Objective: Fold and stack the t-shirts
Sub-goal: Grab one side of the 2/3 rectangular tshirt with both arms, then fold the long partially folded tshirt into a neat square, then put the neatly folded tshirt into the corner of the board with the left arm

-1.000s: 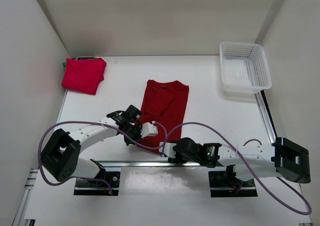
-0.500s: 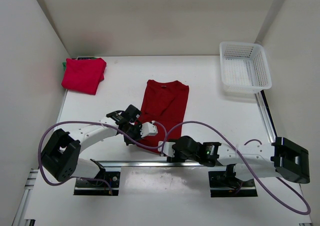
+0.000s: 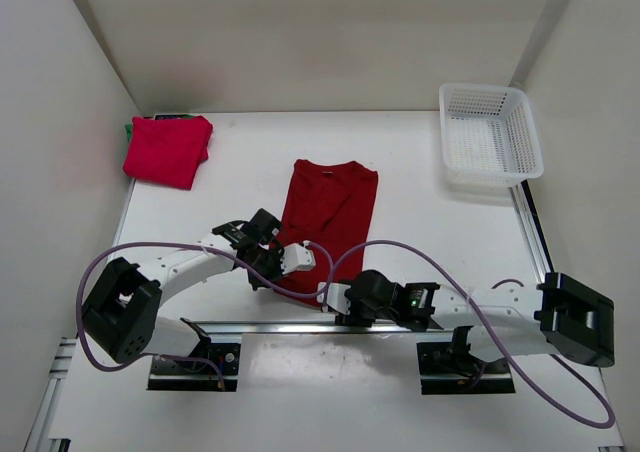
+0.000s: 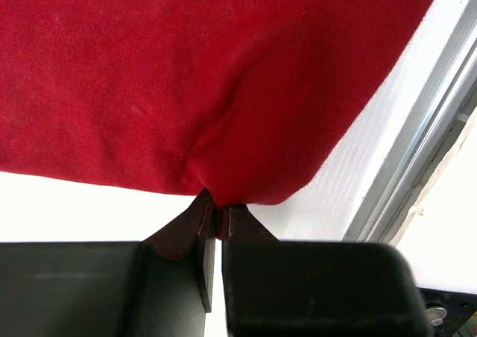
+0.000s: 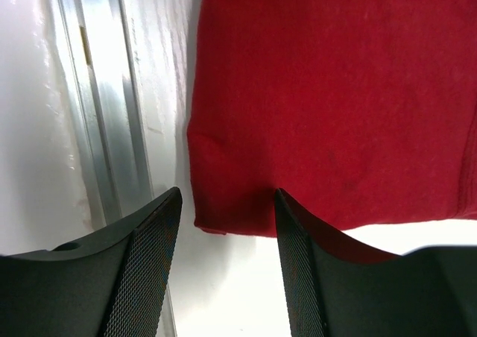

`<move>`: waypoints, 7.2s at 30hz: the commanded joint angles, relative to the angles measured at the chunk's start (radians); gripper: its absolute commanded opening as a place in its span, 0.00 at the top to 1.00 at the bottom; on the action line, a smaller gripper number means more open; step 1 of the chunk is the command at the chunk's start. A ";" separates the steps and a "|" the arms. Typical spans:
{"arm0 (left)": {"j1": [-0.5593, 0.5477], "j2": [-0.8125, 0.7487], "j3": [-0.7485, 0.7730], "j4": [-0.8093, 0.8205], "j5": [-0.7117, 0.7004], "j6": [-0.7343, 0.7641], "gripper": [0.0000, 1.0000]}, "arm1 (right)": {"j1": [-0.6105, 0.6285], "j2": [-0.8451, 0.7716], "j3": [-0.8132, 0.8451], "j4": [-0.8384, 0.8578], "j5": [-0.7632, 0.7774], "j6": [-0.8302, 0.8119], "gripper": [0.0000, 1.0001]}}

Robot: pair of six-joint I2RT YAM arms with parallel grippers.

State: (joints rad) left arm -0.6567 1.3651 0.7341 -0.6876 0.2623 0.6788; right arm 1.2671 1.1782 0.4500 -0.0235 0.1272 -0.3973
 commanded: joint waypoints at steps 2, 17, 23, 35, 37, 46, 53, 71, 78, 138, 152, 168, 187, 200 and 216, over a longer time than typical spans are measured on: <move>0.000 -0.020 0.002 0.020 0.014 -0.002 0.98 | -0.018 0.029 -0.013 0.056 -0.009 0.018 0.41; 0.012 -0.038 0.014 0.026 0.003 -0.033 0.98 | -0.011 0.028 0.003 0.028 0.028 0.049 0.97; 0.020 -0.031 0.071 -0.003 -0.049 -0.120 1.00 | -0.034 -0.026 0.061 -0.048 0.019 0.084 1.00; 0.101 0.060 0.365 -0.084 -0.098 -0.280 1.00 | -0.267 -0.075 0.216 -0.165 -0.166 0.156 1.00; 0.115 0.112 0.433 -0.107 -0.097 -0.297 1.00 | -0.337 -0.052 0.263 -0.179 -0.193 0.159 1.00; 0.195 0.344 0.787 -0.158 -0.087 -0.323 1.00 | -0.569 0.047 0.418 -0.147 -0.291 0.170 0.99; 0.264 0.546 1.123 -0.217 0.014 -0.370 1.00 | -0.707 0.193 0.572 -0.130 -0.383 0.207 1.00; 0.246 0.868 1.576 -0.104 0.040 -0.466 1.00 | -0.923 0.409 0.799 -0.125 -0.459 0.285 1.00; 0.203 0.977 1.686 -0.035 -0.027 -0.449 1.00 | -1.000 0.526 0.892 -0.104 -0.446 0.324 1.00; 0.266 1.027 1.329 -0.073 0.018 -0.551 0.61 | -1.032 0.857 0.974 -0.274 -0.390 0.916 0.61; 0.229 0.494 0.630 -0.009 0.022 -0.670 0.44 | -1.009 0.471 0.578 -0.233 -0.406 0.862 0.58; 0.313 0.659 0.984 0.039 -0.110 -0.636 0.22 | -0.997 0.498 0.503 -0.132 -0.512 0.923 0.40; 0.321 0.902 1.234 0.034 -0.160 -0.596 0.75 | -1.025 0.649 0.535 -0.139 -0.621 0.989 0.89; 0.348 0.954 1.272 0.065 -0.248 -0.602 0.25 | -1.017 0.633 0.555 -0.167 -0.633 0.916 0.99; 0.405 0.661 0.912 0.049 0.086 -0.673 0.01 | -1.017 0.607 0.633 -0.219 -0.545 0.879 0.89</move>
State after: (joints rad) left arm -0.2573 2.0899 1.7161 -0.6415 0.2123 0.0399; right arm 0.2436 1.7947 0.9886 -0.1974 -0.4767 0.5163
